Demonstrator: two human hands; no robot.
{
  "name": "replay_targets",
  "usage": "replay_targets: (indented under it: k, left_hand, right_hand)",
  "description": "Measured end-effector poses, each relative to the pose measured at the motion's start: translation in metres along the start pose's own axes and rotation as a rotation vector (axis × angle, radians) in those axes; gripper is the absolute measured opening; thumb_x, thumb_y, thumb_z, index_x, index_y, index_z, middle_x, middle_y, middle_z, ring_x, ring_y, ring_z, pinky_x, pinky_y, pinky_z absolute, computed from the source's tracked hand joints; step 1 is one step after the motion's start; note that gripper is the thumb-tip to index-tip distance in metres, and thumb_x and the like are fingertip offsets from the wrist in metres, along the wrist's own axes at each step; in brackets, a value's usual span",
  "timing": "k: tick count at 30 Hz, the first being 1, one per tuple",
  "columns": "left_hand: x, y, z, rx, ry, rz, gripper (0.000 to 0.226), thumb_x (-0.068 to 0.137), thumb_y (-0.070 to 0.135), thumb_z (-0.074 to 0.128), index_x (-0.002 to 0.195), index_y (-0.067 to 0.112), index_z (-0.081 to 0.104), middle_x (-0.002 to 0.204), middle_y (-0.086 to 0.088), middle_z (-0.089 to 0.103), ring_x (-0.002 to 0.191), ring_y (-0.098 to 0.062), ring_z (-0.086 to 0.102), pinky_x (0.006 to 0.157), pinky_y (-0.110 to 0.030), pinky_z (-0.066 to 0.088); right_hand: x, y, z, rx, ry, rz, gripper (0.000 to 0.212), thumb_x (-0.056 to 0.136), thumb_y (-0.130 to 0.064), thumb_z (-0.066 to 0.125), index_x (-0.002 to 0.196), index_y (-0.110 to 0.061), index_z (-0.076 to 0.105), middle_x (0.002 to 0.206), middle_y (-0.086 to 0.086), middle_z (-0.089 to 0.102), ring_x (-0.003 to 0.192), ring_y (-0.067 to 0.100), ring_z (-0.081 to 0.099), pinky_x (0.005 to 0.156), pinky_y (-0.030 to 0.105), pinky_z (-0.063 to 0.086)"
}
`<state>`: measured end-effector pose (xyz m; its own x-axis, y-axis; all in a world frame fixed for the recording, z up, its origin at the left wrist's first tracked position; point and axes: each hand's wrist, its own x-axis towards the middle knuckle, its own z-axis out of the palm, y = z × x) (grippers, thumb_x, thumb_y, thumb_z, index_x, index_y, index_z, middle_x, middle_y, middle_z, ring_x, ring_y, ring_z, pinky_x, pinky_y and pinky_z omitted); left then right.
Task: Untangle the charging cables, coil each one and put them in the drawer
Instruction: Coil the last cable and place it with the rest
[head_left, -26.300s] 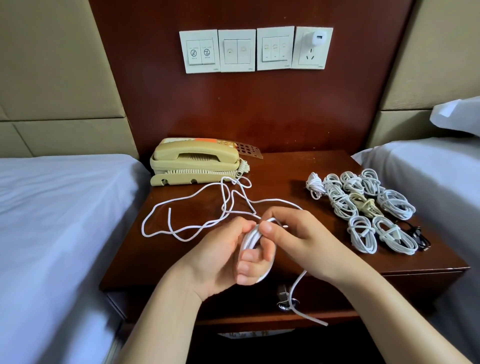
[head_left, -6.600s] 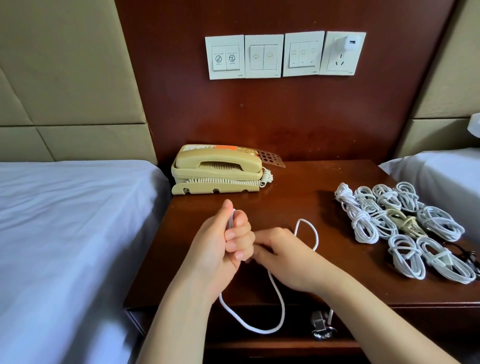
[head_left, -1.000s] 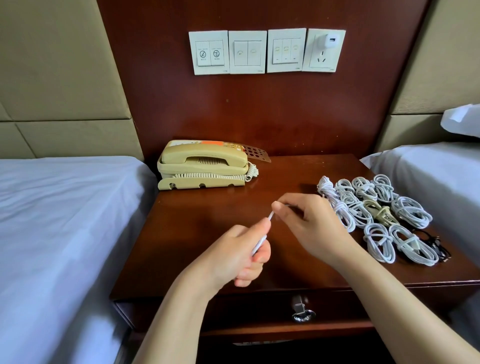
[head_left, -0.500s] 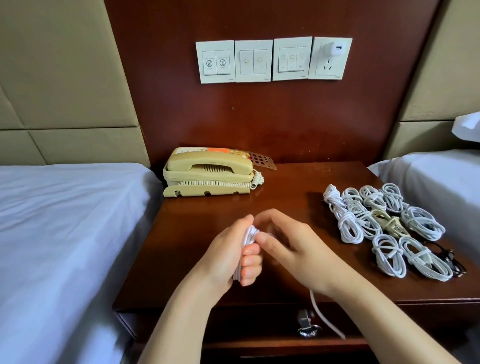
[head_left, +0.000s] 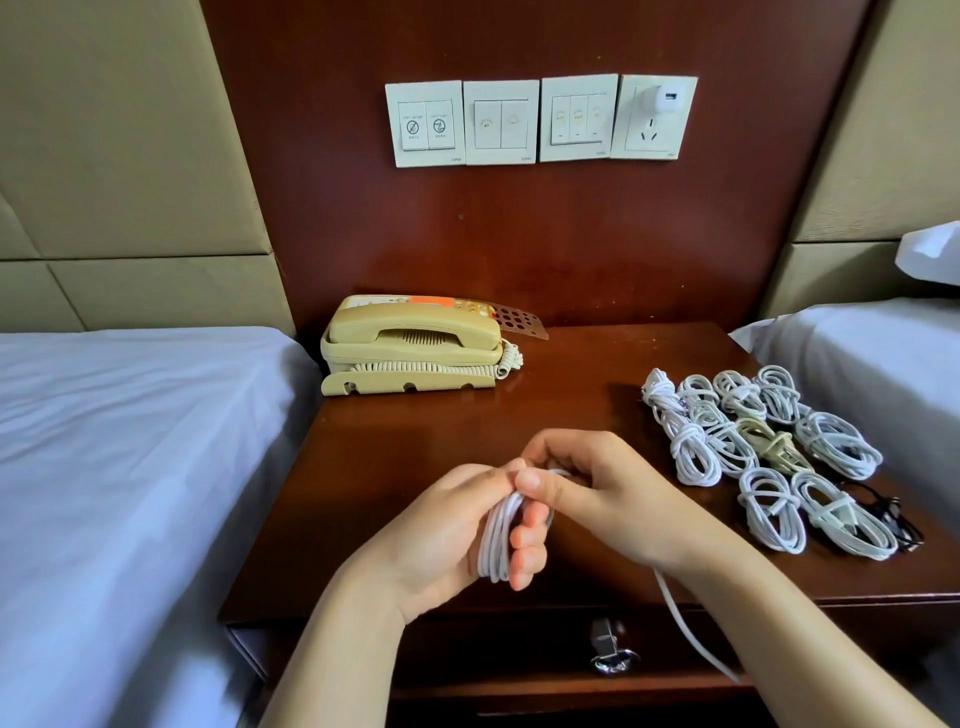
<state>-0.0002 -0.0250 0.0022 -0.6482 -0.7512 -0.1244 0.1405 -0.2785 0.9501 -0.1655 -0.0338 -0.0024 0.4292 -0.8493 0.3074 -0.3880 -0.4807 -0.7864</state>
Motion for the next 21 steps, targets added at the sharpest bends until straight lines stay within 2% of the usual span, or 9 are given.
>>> replay_targets:
  k: [2, 5, 7, 11, 15, 16, 18, 19, 21]
  left_hand:
    - [0.002, 0.001, 0.003, 0.019, 0.133, 0.005, 0.045, 0.096, 0.032, 0.039, 0.059, 0.010, 0.051, 0.050, 0.000, 0.039, 0.042, -0.011, 0.039, 0.042, -0.020, 0.036]
    - [0.010, -0.005, 0.002, 0.188, 0.470, 0.049, 0.044, 0.101, 0.025, 0.039, 0.062, 0.006, 0.045, 0.042, 0.004, 0.030, 0.033, -0.009, 0.029, 0.035, -0.017, 0.026]
    - [0.015, -0.008, 0.001, 0.272, 0.623, 0.069, 0.045, 0.102, 0.023, 0.038, 0.060, 0.008, 0.040, 0.039, 0.004, 0.029, 0.031, -0.010, 0.025, 0.036, -0.016, 0.021]
    - [0.018, -0.012, 0.001, 0.310, 0.776, 0.099, 0.050, 0.102, 0.025, 0.036, 0.054, 0.010, 0.034, 0.036, 0.004, 0.028, 0.030, -0.010, 0.024, 0.039, -0.020, 0.018]
    - [0.018, -0.015, 0.011, 0.344, 0.907, 0.186, 0.051, 0.101, 0.024, 0.036, 0.055, 0.003, 0.044, 0.035, 0.003, 0.035, 0.032, -0.014, 0.034, 0.039, -0.022, 0.030]
    - [0.017, -0.016, 0.015, 0.367, 0.944, 0.234, 0.050, 0.101, 0.024, 0.035, 0.061, 0.000, 0.052, 0.038, 0.003, 0.043, 0.037, -0.013, 0.043, 0.045, -0.023, 0.036]
    - [0.017, -0.017, 0.024, 0.417, 1.000, 0.334, 0.043, 0.099, 0.026, 0.033, 0.079, 0.006, 0.064, 0.062, 0.006, 0.061, 0.062, -0.007, 0.057, 0.066, -0.024, 0.041]
    - [0.016, -0.017, 0.029, 0.429, 1.008, 0.364, 0.039, 0.099, 0.028, 0.031, 0.084, 0.014, 0.064, 0.074, 0.011, 0.062, 0.073, -0.002, 0.057, 0.073, -0.023, 0.039]
    - [0.015, -0.018, 0.033, 0.428, 0.995, 0.367, 0.034, 0.097, 0.036, 0.028, 0.079, 0.033, 0.056, 0.081, 0.019, 0.056, 0.082, -0.002, 0.058, 0.079, -0.025, 0.042]
  right_hand:
    - [0.001, 0.001, 0.001, -0.069, 0.052, -0.004, 0.031, 0.085, -0.052, 0.055, 0.071, -0.025, 0.058, 0.057, -0.009, 0.052, 0.055, 0.003, 0.041, 0.054, 0.026, 0.034]
    - [0.001, 0.000, 0.008, -0.180, 0.092, -0.009, 0.030, 0.089, -0.047, 0.056, 0.066, -0.027, 0.056, 0.054, -0.007, 0.050, 0.053, 0.005, 0.042, 0.051, 0.021, 0.031]
    - [0.001, -0.001, 0.016, -0.225, 0.096, 0.002, 0.033, 0.090, -0.047, 0.054, 0.067, -0.023, 0.055, 0.052, -0.007, 0.046, 0.052, 0.008, 0.041, 0.050, 0.020, 0.030]
    - [0.003, -0.003, 0.025, -0.213, 0.069, 0.020, 0.043, 0.093, -0.046, 0.047, 0.075, -0.008, 0.059, 0.055, -0.003, 0.043, 0.053, 0.010, 0.037, 0.050, 0.025, 0.028]
    - [0.004, -0.004, 0.027, -0.270, 0.166, -0.015, 0.048, 0.093, -0.052, 0.045, 0.073, -0.012, 0.060, 0.050, -0.004, 0.046, 0.052, 0.013, 0.043, 0.049, 0.022, 0.030]
    - [0.004, -0.004, 0.029, -0.278, 0.207, -0.022, 0.048, 0.092, -0.054, 0.044, 0.072, -0.013, 0.059, 0.051, -0.004, 0.049, 0.053, 0.014, 0.046, 0.049, 0.023, 0.032]
    - [0.004, -0.004, 0.031, -0.255, 0.297, -0.028, 0.045, 0.090, -0.051, 0.042, 0.071, -0.014, 0.059, 0.052, -0.006, 0.051, 0.054, 0.014, 0.048, 0.050, 0.024, 0.034]
    - [0.005, -0.004, 0.031, -0.234, 0.347, -0.029, 0.042, 0.090, -0.048, 0.042, 0.069, -0.016, 0.057, 0.051, -0.008, 0.048, 0.052, 0.013, 0.046, 0.048, 0.022, 0.032]
    - [0.006, -0.004, 0.031, -0.192, 0.440, -0.025, 0.034, 0.091, -0.042, 0.044, 0.065, -0.022, 0.052, 0.048, -0.010, 0.042, 0.049, 0.011, 0.041, 0.048, 0.017, 0.027]
